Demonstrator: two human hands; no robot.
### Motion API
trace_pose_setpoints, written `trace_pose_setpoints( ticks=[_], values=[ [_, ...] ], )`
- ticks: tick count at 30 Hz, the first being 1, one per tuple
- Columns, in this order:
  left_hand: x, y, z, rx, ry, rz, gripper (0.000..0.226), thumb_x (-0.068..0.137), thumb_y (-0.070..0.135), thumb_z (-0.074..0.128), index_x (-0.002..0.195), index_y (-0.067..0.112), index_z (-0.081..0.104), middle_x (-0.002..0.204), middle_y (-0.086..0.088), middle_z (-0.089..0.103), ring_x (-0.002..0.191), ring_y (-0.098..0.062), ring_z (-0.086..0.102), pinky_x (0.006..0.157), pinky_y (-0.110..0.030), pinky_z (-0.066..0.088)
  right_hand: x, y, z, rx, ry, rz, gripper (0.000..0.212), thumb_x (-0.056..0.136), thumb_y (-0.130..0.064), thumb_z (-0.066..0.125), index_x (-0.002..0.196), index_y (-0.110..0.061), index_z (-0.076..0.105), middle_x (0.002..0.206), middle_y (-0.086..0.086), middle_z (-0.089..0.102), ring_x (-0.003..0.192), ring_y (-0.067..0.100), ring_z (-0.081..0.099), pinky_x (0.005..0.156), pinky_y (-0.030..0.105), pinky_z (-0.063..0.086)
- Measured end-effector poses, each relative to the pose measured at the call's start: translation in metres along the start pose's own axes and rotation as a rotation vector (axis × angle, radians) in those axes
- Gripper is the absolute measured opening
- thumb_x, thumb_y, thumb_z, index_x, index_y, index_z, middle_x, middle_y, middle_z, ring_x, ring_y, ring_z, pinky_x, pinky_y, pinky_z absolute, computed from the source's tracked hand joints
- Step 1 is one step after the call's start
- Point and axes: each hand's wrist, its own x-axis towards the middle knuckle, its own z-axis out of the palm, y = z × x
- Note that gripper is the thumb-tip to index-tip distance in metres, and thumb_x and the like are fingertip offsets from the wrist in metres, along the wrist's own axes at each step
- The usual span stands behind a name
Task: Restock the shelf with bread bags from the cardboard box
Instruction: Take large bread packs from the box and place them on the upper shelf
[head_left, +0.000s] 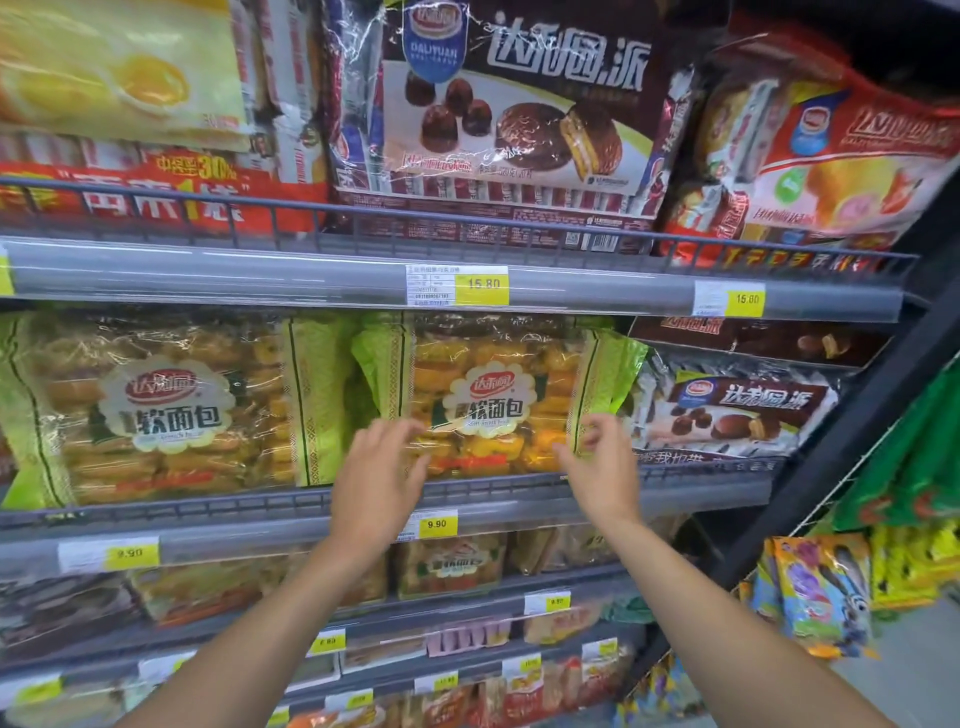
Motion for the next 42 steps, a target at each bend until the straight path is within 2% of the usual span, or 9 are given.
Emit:
trace_pose_setpoints(
  ticks=[3,11,18,22,28,32,36,38,42],
  values=[
    [0.013,0.002,0.004,0.11,-0.236,0.051,0.027,0.094,0.035,0.065,0.12,0.037,0.06,0.113,0.013,0.065,0.11,-0.011,0.059,0.084,-0.035,0.056,0.001,-0.003,0.013,-0.086,-0.233,-0.124,0.024,0.088,-0.035,0.072,0.109,-0.03,0.06,0.104,-0.012,0.057,0.099,0.008,0.058,0.089,0.03,0.051],
    [0.041,-0.001,0.013,0.114,-0.376,-0.023,0.054,0.097,0.027,0.06,0.146,0.036,0.041,0.118,0.004,0.063,0.117,-0.022,0.055,0.097,-0.044,0.052,0.034,-0.004,0.03,-0.13,-0.291,-0.117,0.027,0.087,-0.026,0.074,0.108,-0.027,0.057,0.105,-0.003,0.055,0.099,0.014,0.056,0.091,0.033,0.05],
    [0.047,-0.005,0.018,0.129,-0.396,-0.011,0.056,0.097,0.029,0.059,0.147,0.039,0.038,0.119,0.002,0.064,0.116,-0.023,0.056,0.098,-0.045,0.051,0.046,-0.002,0.035,-0.169,-0.307,-0.114,0.027,0.088,-0.026,0.073,0.106,-0.027,0.053,0.108,0.002,0.054,0.101,0.018,0.055,0.091,0.036,0.049],
    [0.04,-0.005,0.018,0.14,-0.391,-0.001,0.055,0.097,0.031,0.059,0.146,0.039,0.036,0.119,0.002,0.063,0.116,-0.023,0.055,0.095,-0.045,0.053,0.038,0.0,0.031,-0.128,-0.322,-0.133,0.034,0.089,-0.025,0.072,0.119,-0.02,0.056,0.115,0.002,0.052,0.105,0.014,0.055,0.094,0.03,0.046],
    [0.022,0.008,0.018,0.186,-0.389,-0.007,0.056,0.097,0.031,0.056,0.148,0.035,0.034,0.128,0.001,0.058,0.119,-0.024,0.051,0.092,-0.044,0.05,0.015,0.007,0.012,-0.078,-0.347,-0.161,0.04,0.093,-0.029,0.067,0.13,-0.019,0.055,0.13,0.003,0.054,0.122,0.018,0.052,0.107,0.036,0.042],
    [0.001,0.025,0.023,0.167,-0.342,0.005,0.059,0.096,0.03,0.059,0.15,0.028,0.035,0.14,-0.001,0.051,0.133,-0.025,0.041,0.106,-0.046,0.043,-0.004,0.022,-0.009,-0.043,-0.325,-0.17,0.035,0.096,-0.027,0.063,0.129,-0.02,0.057,0.136,0.0,0.052,0.129,0.017,0.048,0.106,0.032,0.038],
    [-0.032,0.044,0.041,0.186,-0.311,0.095,0.066,0.093,0.035,0.063,0.151,0.029,0.033,0.157,0.003,0.038,0.151,-0.022,0.022,0.122,-0.046,0.025,-0.028,0.051,-0.033,-0.041,-0.282,-0.165,0.035,0.094,-0.025,0.063,0.129,-0.021,0.057,0.133,-0.001,0.052,0.128,0.017,0.048,0.101,0.03,0.039],
    [-0.051,0.056,0.054,0.199,-0.323,0.146,0.068,0.092,0.036,0.064,0.152,0.027,0.034,0.162,0.002,0.031,0.154,-0.023,0.013,0.124,-0.048,0.022,-0.04,0.071,-0.044,-0.044,-0.28,-0.153,0.039,0.093,-0.025,0.063,0.131,-0.02,0.054,0.132,-0.002,0.052,0.127,0.016,0.048,0.1,0.029,0.039],
    [-0.093,0.082,0.085,0.255,-0.396,0.245,0.07,0.092,0.04,0.064,0.153,0.028,0.032,0.164,0.0,0.025,0.156,-0.024,0.007,0.123,-0.05,0.021,-0.068,0.124,-0.062,-0.084,-0.33,-0.122,0.047,0.091,-0.03,0.068,0.135,-0.022,0.052,0.131,-0.002,0.05,0.127,0.018,0.048,0.106,0.036,0.042]
  ],
)
